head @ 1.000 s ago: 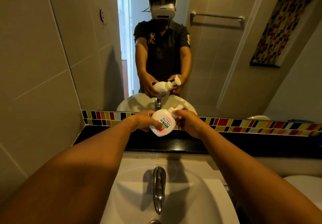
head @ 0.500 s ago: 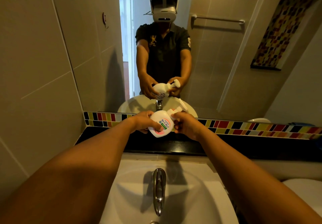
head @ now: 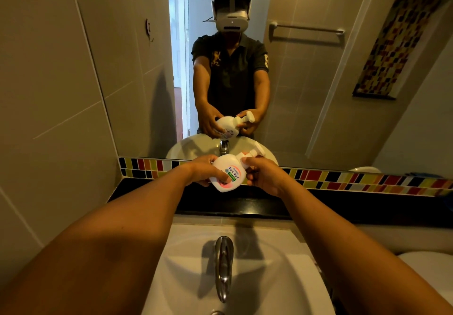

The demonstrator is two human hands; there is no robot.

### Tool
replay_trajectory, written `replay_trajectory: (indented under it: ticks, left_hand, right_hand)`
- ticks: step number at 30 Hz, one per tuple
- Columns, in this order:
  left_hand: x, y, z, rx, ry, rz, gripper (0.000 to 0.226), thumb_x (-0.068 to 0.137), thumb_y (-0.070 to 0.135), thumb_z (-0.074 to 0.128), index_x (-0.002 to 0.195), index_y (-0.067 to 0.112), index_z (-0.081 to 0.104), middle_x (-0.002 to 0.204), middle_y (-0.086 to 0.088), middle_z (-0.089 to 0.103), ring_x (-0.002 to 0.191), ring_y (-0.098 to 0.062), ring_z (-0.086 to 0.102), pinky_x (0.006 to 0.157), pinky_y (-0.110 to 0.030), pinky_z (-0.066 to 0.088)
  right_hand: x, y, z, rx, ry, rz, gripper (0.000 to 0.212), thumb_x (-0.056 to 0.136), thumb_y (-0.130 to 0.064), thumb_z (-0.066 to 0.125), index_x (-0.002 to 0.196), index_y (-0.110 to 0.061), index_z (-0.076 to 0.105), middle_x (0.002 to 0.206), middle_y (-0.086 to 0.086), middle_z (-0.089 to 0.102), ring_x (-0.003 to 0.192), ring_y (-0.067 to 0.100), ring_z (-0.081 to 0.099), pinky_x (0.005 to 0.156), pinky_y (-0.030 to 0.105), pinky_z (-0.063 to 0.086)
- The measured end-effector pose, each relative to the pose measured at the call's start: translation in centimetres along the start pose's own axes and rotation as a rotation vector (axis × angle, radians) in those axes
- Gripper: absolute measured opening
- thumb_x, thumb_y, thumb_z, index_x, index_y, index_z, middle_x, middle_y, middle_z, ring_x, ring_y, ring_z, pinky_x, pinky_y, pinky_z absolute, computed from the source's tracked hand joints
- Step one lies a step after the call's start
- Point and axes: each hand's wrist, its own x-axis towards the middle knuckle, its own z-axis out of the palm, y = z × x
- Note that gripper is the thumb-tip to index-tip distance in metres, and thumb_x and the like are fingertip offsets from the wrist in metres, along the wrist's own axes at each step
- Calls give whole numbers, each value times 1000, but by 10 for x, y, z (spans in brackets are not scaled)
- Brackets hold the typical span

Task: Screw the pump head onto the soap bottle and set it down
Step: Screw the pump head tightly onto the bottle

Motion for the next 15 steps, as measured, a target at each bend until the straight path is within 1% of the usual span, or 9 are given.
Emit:
replay_trajectory:
  ticks: [2, 4, 6, 7, 9, 11, 12, 13, 15]
  left_hand:
    - [1, 3, -2, 13, 1, 5, 61, 73, 25, 82, 126, 19, 52, 122, -8, 64, 111, -27, 62, 91, -43, 57]
    - [1, 7, -2, 22, 2, 9, 59, 74, 24, 82, 125, 19, 53, 122, -8, 64, 112, -28, 61, 91, -42, 57]
    - [2, 8, -2, 18, 3, 11, 59, 74, 24, 82, 125, 19, 52, 121, -7, 64, 113, -28, 61, 92, -43, 56]
    - [2, 7, -3, 13, 4, 11, 60, 73, 24, 82, 125, 19, 53, 121, -7, 64, 113, -28, 62, 92, -44, 56]
    - [2, 5, -7, 3, 8, 11, 61, 72, 26, 83, 125, 20, 53, 121, -8, 65, 111, -27, 62, 92, -44, 57]
    - [2, 4, -12, -10, 17, 10, 61, 71, 26, 83, 125, 20, 54, 121, -8, 65, 110, -27, 63, 91, -44, 57]
    - [2, 4, -14, -14, 20, 8, 61, 70, 26, 84, 124, 20, 55, 120, -8, 66, 109, -27, 64, 90, -44, 58]
    - [2, 4, -15, -14, 21, 7, 61, 70, 27, 84, 123, 21, 55, 120, -8, 66, 109, -27, 64, 90, -44, 58]
    - [2, 4, -15, -2, 19, 5, 60, 70, 27, 84, 123, 21, 55, 121, -8, 66, 110, -27, 64, 90, -44, 58]
  right_hand:
    - [2, -2, 0, -25, 31, -1, 35, 86, -33, 70, 110, -8, 61, 83, 11, 64, 60, 14, 53, 57, 26, 48]
    - [3, -4, 0, -61, 68, -6, 43, 82, -42, 72, 105, -7, 63, 74, 8, 60, 56, 14, 50, 55, 27, 46]
    - [4, -4, 0, -77, 54, -17, 46, 81, -48, 71, 102, -8, 64, 69, 6, 57, 55, 14, 48, 54, 27, 45]
    - [4, -3, 0, -79, 29, -20, 46, 82, -49, 70, 103, -9, 64, 68, 5, 57, 56, 13, 48, 54, 27, 45]
    - [4, -5, 1, -66, -28, -20, 40, 85, -42, 69, 110, -11, 62, 71, 3, 61, 59, 13, 49, 55, 26, 45]
    - [5, -8, 1, -40, -57, -10, 33, 88, -25, 66, 116, -10, 59, 79, 7, 62, 63, 14, 50, 58, 26, 46]
    - [5, -9, 1, -32, -56, -6, 34, 88, -19, 65, 118, -8, 58, 82, 9, 62, 63, 14, 51, 59, 26, 46]
    - [6, -10, 1, -33, -50, -7, 35, 88, -17, 65, 120, -5, 57, 83, 10, 62, 62, 14, 51, 58, 26, 46]
    - [7, -8, 3, -52, -21, -12, 42, 87, -24, 68, 121, -3, 58, 86, 11, 63, 61, 14, 51, 56, 26, 47]
